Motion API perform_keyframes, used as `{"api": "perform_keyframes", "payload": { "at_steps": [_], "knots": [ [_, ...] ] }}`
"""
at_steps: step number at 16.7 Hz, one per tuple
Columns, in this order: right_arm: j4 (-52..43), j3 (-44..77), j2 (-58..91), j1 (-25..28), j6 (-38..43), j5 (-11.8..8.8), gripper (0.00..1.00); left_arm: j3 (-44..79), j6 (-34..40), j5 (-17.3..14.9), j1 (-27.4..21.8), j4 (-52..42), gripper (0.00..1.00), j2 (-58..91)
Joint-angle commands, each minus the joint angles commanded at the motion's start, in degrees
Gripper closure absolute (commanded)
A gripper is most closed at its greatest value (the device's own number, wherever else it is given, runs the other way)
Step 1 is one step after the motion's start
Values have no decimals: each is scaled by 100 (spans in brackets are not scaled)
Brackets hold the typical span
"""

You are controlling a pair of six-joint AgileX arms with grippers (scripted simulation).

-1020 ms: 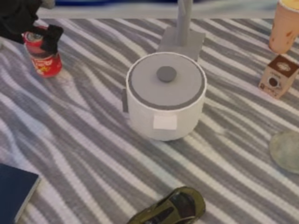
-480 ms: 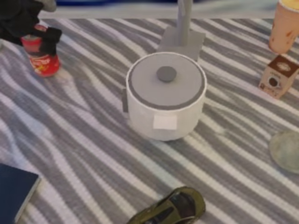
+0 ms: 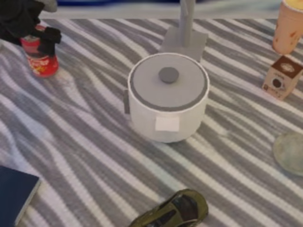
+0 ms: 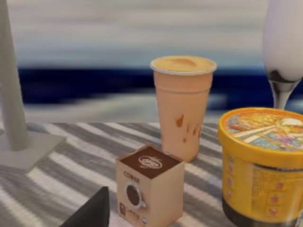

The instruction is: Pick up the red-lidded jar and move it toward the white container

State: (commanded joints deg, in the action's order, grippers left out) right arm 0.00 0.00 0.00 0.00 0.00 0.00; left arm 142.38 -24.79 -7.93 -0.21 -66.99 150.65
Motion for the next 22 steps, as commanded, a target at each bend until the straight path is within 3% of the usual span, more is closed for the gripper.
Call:
{"api": "perform_keyframes", "payload": {
  "at_steps": [2, 12, 22],
  "knots": [
    [0, 0, 0, 0, 0, 0, 0, 0, 0, 0, 0, 0, 100, 0],
    [0, 0, 0, 0, 0, 0, 0, -89, -4, 4, 29, 2, 100, -94],
    [0, 0, 0, 0, 0, 0, 0, -2798, -30, 27, 162, 5, 100, -2801]
  ]
}}
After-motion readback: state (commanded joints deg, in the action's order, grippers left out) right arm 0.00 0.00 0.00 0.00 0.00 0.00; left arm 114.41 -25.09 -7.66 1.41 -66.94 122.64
